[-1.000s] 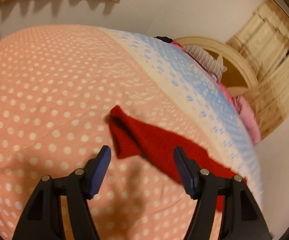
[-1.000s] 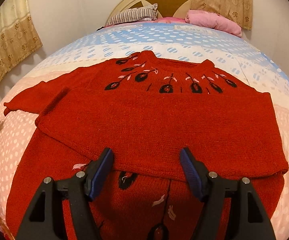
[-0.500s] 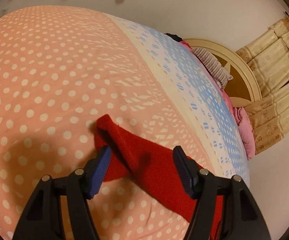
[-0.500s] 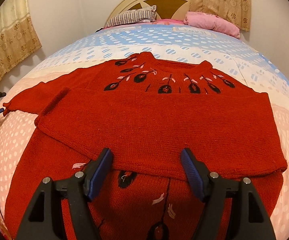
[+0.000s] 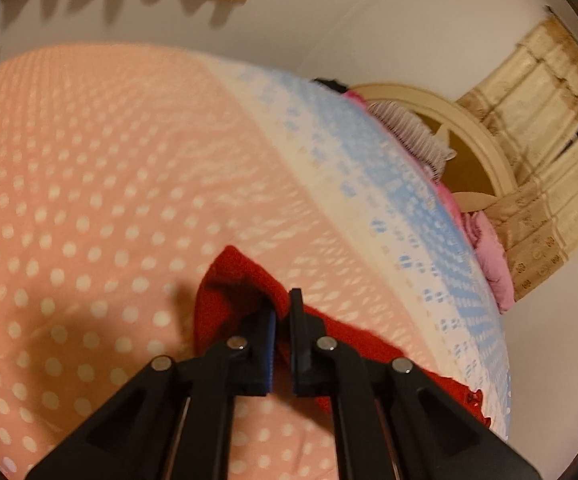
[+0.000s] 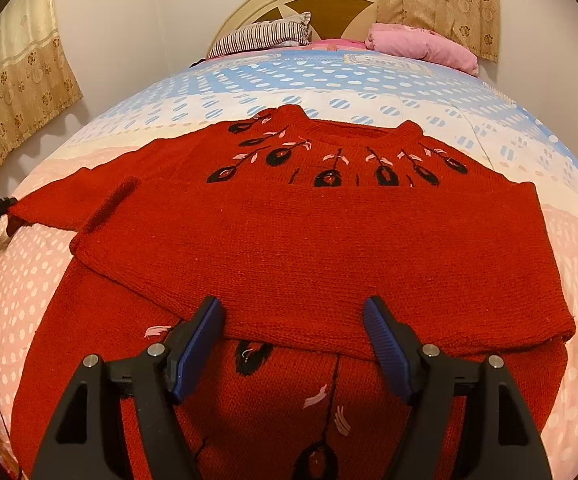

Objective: Fold small clothes
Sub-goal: 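Move the left gripper to the other sleeve cuff and grasp it, then lift the held sleeve over the sweater body toward the first sleeve, open left gripper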

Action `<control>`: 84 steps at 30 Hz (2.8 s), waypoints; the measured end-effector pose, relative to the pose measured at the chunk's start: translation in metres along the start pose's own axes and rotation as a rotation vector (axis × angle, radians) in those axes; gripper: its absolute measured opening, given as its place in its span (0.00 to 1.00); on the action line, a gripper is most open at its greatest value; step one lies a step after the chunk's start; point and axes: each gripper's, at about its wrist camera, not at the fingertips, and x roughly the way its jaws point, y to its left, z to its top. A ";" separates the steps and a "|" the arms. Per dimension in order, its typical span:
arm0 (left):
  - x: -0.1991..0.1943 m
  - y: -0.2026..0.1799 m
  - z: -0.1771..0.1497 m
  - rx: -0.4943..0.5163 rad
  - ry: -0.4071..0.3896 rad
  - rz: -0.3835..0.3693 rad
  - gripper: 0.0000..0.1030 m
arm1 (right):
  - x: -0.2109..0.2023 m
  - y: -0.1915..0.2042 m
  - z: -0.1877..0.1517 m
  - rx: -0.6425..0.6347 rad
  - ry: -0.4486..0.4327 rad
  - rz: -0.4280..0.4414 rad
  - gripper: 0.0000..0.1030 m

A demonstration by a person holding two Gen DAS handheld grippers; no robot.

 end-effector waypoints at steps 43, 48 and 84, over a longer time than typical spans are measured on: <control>-0.066 -0.282 -0.090 0.359 0.071 -0.494 0.05 | -0.088 -0.051 -0.064 0.129 -0.041 0.113 0.76; -0.067 -0.312 -0.112 0.397 0.098 -0.517 0.05 | -0.085 -0.052 -0.072 0.130 -0.038 0.119 0.76; -0.049 -0.256 -0.247 0.949 0.094 -0.149 0.91 | -0.089 -0.056 -0.090 0.158 -0.122 0.162 0.77</control>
